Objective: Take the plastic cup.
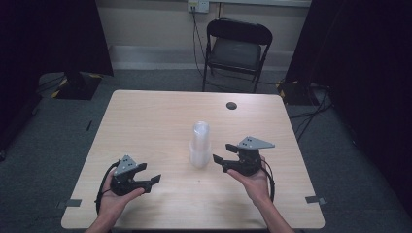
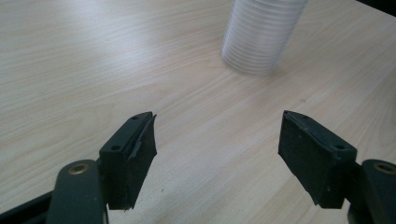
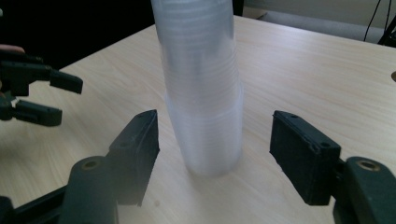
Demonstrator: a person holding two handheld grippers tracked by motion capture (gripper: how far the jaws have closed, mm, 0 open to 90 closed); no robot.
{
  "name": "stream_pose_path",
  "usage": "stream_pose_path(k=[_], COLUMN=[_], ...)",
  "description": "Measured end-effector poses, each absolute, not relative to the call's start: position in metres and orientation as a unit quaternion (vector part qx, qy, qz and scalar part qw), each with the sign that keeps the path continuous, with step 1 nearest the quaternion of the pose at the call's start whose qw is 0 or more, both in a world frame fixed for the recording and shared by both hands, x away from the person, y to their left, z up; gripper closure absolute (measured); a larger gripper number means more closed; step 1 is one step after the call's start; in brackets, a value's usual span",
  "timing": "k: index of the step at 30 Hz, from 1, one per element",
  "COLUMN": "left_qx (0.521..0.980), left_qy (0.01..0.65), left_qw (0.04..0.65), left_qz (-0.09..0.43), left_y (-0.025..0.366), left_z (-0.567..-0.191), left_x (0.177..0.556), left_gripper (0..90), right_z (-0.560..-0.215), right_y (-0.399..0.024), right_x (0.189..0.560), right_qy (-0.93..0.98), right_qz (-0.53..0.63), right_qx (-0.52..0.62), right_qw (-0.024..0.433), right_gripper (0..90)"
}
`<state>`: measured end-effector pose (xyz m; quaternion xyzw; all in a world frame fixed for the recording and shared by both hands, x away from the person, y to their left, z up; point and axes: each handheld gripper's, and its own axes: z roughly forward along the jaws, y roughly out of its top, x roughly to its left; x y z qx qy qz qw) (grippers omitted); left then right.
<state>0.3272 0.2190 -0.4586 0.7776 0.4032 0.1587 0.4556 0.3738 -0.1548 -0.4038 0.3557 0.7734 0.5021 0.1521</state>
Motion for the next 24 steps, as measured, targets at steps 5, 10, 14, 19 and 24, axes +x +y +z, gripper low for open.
stream_pose_path(k=[5,10,14,19,24], left_qx=[0.779,0.777,0.779,0.779,0.779], left_qy=[0.406,0.41,0.412,0.419,0.42], left_qw=[0.452,0.451,0.448,0.443,0.441], left_qz=[0.158,0.155,0.152,0.149,0.151], left_y=[0.219,0.22,0.221,0.221,0.221], left_z=[-0.46,-0.46,-0.461,-0.462,-0.462], left_x=[0.328,0.329,0.329,0.33,0.33], left_gripper=[27.2,26.5,26.4,26.6,26.5], right_z=[-0.398,-0.395,-0.395,-0.395,-0.399], right_y=[-0.148,-0.138,-0.13,-0.12,-0.108], right_x=[0.381,0.39,0.399,0.409,0.419], right_qy=[0.771,0.771,0.774,0.775,0.78], right_qz=[0.51,0.515,0.516,0.519,0.517], right_qx=[0.348,0.343,0.336,0.331,0.326], right_qw=[0.158,0.151,0.147,0.141,0.135], right_gripper=[29.9,26.5,23.5,19.3,19.9])
